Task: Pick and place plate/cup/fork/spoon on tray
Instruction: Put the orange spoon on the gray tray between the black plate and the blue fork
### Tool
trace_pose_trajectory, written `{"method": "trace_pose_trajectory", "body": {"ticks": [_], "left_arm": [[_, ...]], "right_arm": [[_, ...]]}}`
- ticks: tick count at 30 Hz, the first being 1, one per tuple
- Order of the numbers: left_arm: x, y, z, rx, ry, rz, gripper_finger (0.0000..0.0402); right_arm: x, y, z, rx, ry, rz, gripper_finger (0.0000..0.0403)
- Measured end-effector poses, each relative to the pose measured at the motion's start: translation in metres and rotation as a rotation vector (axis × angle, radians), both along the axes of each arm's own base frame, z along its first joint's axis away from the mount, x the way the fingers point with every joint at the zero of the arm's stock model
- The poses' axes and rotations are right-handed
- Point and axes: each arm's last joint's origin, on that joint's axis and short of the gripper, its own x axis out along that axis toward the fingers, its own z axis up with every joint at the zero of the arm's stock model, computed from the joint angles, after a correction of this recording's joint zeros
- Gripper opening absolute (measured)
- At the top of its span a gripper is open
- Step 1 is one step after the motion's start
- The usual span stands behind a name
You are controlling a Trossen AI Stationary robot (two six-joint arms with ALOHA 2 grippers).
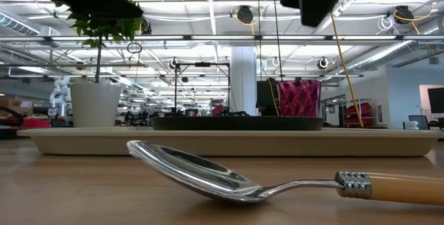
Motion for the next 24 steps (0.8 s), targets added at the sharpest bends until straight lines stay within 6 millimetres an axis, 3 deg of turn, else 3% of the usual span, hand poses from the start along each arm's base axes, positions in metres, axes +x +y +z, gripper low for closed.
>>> {"method": "trace_pose_trajectory", "body": {"ticks": [9, 13, 24], "left_arm": [[-0.004, -0.015, 0.001, -0.038, -0.007, -0.070, 0.0003], [-0.005, -0.019, 0.001, -0.059, -0.006, -0.083, 0.0003], [-0.010, -0.030, 0.000, -0.076, 0.000, -0.140, 0.0003]], "right_arm": [[-0.006, 0.052, -0.058, -0.027, 0.108, 0.036, 0.0148], [-0.006, 0.058, -0.073, -0.038, 0.143, -0.013, 0.0148], [0.001, 0.064, -0.091, -0.055, 0.107, -0.069, 0.0139]]}}
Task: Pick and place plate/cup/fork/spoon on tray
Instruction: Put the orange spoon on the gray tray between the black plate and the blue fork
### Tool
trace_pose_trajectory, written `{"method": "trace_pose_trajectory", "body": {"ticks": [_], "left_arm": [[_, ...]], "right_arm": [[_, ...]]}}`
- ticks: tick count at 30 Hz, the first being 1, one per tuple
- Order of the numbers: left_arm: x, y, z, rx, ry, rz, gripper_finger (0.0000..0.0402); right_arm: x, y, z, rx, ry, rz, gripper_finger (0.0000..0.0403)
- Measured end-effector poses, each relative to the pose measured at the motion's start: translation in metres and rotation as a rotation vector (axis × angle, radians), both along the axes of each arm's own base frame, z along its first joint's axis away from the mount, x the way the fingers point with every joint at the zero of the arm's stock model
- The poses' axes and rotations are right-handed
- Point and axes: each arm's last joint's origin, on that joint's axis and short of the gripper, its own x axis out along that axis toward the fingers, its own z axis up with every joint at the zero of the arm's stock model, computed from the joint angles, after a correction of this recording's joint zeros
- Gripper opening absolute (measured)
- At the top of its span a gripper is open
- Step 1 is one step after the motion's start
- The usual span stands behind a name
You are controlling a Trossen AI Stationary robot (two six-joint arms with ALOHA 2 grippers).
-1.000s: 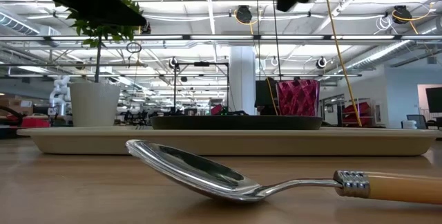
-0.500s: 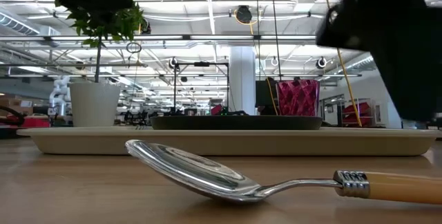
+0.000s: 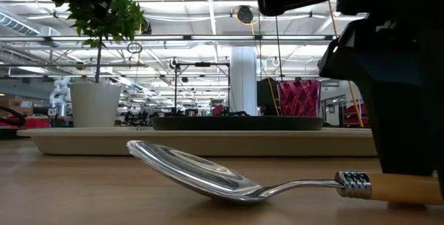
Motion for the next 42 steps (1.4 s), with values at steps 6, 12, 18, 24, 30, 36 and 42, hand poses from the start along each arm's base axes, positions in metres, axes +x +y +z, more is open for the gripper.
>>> {"method": "trace_pose_trajectory", "body": {"ticks": [6, 12, 18, 24, 30, 36, 42], "left_arm": [[-0.001, -0.002, 0.000, 0.003, 0.004, -0.010, 0.0003], [-0.001, -0.002, 0.000, 0.012, -0.003, -0.014, 0.0004], [-0.001, -0.002, 0.000, -0.006, -0.001, -0.009, 0.0013], [-0.001, -0.003, 0.002, -0.019, -0.017, -0.025, 0.0005], [0.002, -0.003, 0.015, -0.047, -0.149, -0.016, 0.0013], [0.003, -0.003, 0.017, -0.060, -0.170, -0.004, 0.0061], [0.007, -0.003, 0.013, -0.097, -0.146, 0.048, 0.0167]], "right_arm": [[-0.001, 0.006, -0.007, -0.011, -0.004, 0.010, 0.0109], [-0.001, 0.005, -0.004, -0.066, -0.054, 0.033, 0.0025], [0.013, -0.001, 0.004, -0.141, -0.223, 0.010, 0.0025], [0.020, -0.010, 0.034, -0.276, -0.436, -0.016, 0.0025], [0.013, -0.020, 0.074, -0.720, -0.685, -0.112, 0.0025], [0.022, -0.033, 0.094, -1.081, -0.759, -0.141, 0.0025], [0.043, -0.066, 0.096, -1.158, -0.711, -0.180, 0.0025]]}}
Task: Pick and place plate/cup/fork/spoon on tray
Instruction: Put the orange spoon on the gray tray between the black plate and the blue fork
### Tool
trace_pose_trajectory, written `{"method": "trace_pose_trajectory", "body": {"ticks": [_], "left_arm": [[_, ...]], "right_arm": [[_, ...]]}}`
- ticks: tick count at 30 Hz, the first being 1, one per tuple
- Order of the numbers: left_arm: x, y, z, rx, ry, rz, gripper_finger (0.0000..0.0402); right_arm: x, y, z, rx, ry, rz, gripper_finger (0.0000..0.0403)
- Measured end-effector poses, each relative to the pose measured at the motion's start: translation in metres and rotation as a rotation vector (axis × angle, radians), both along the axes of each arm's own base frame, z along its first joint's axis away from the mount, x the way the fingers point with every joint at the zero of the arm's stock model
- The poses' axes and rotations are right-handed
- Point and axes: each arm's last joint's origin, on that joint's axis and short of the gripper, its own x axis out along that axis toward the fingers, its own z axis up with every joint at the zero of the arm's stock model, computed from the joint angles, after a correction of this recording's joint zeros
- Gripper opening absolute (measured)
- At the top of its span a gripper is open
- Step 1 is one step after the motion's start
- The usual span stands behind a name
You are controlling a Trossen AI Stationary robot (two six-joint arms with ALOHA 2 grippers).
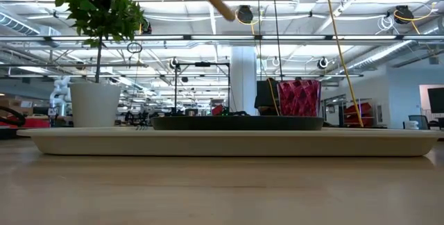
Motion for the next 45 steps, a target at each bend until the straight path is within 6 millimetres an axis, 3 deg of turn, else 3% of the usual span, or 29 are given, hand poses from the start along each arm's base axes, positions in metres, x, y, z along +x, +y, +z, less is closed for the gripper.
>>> {"method": "trace_pose_trajectory", "body": {"ticks": [5, 9, 14, 22, 25, 27, 33, 41, 45], "left_arm": [[0.006, 0.001, -0.006, 0.026, 0.017, 0.066, 0.0249], [0.012, 0.003, 0.000, 0.022, -0.058, 0.130, 0.0288], [0.017, 0.009, 0.009, 0.021, -0.163, 0.213, 0.0304], [0.024, 0.015, 0.008, 0.016, -0.185, 0.259, 0.0304], [0.025, 0.019, 0.008, 0.040, -0.180, 0.278, 0.0279], [0.026, 0.021, 0.007, 0.058, -0.170, 0.290, 0.0239], [0.026, 0.023, 0.000, 0.177, -0.103, 0.286, 0.0031], [0.024, 0.030, -0.010, 0.245, 0.019, 0.275, 0.0022], [0.024, 0.040, 0.003, 0.191, 0.116, 0.208, 0.0021]], "right_arm": [[0.012, -0.022, 0.002, 0.001, -0.017, -0.050, 0.0025], [0.017, -0.030, 0.001, -0.014, -0.004, -0.064, 0.0024], [0.021, -0.038, 0.001, -0.038, 0.021, -0.075, 0.0024], [0.029, -0.049, 0.002, -0.006, 0.049, -0.017, 0.0024], [0.030, -0.051, 0.001, -0.008, 0.064, -0.010, 0.0024], [0.030, -0.051, 0.002, -0.018, 0.072, -0.009, 0.0024], [0.030, -0.052, 0.002, -0.031, 0.086, -0.006, 0.0011], [0.031, -0.054, 0.002, -0.083, 0.145, 0.008, 0.0016], [0.029, -0.054, 0.005, -0.122, 0.185, 0.020, 0.0017]]}}
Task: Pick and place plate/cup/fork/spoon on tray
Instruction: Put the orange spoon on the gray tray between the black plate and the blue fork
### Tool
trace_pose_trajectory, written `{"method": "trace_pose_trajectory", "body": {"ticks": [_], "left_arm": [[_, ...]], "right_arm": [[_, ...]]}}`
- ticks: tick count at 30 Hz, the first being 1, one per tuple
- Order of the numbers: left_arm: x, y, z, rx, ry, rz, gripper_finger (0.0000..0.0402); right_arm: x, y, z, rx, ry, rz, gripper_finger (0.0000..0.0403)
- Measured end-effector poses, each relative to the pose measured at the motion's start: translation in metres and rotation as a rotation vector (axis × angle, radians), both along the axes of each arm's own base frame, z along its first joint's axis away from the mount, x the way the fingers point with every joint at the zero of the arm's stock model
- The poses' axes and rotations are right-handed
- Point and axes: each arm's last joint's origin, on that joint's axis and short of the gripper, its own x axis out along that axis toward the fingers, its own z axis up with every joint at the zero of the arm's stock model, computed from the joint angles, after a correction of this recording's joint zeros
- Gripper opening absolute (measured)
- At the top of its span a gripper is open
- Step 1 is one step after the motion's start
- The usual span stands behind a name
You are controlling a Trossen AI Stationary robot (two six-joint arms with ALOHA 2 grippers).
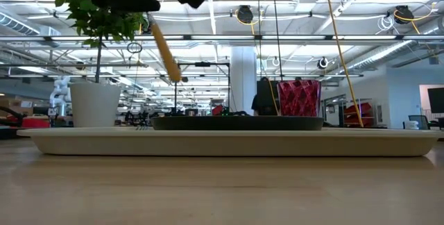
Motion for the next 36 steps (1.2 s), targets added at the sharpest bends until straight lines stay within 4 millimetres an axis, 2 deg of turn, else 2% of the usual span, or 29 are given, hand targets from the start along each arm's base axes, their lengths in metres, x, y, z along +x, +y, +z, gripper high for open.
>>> {"method": "trace_pose_trajectory", "body": {"ticks": [4, 7, 10, 12, 16, 19, 25, 31, 36], "left_arm": [[-0.001, 0.009, 0.023, -0.033, 0.155, -0.073, 0.0021], [-0.003, 0.017, 0.041, -0.125, 0.209, -0.135, 0.0021], [-0.003, 0.027, 0.048, -0.259, 0.213, -0.270, 0.0021], [-0.003, 0.035, 0.047, -0.301, 0.225, -0.295, 0.0021], [-0.006, 0.059, 0.030, -0.364, 0.332, -0.214, 0.0022], [-0.003, 0.080, 0.014, -0.452, 0.392, -0.208, 0.0022], [0.014, 0.117, -0.016, -0.563, 0.439, -0.189, 0.0024], [0.031, 0.133, -0.042, -0.644, 0.457, -0.256, 0.0022], [0.036, 0.138, -0.056, -0.662, 0.495, -0.268, 0.0030]], "right_arm": [[-0.003, -0.001, 0.008, -0.001, -0.012, 0.001, 0.0018], [-0.003, -0.001, 0.010, -0.005, -0.011, -0.001, 0.0019], [-0.003, -0.002, 0.009, -0.034, 0.010, -0.007, 0.0019], [-0.004, -0.002, 0.009, -0.046, 0.020, -0.009, 0.0019], [-0.004, -0.002, 0.011, -0.067, 0.041, -0.004, 0.0020], [-0.007, -0.003, 0.019, -0.066, 0.023, -0.006, 0.0020], [-0.014, -0.005, 0.035, -0.036, -0.022, -0.002, 0.0020], [-0.018, -0.002, 0.034, -0.045, 0.009, -0.001, 0.0020], [-0.026, 0.004, 0.033, -0.125, -0.002, -0.102, 0.0020]]}}
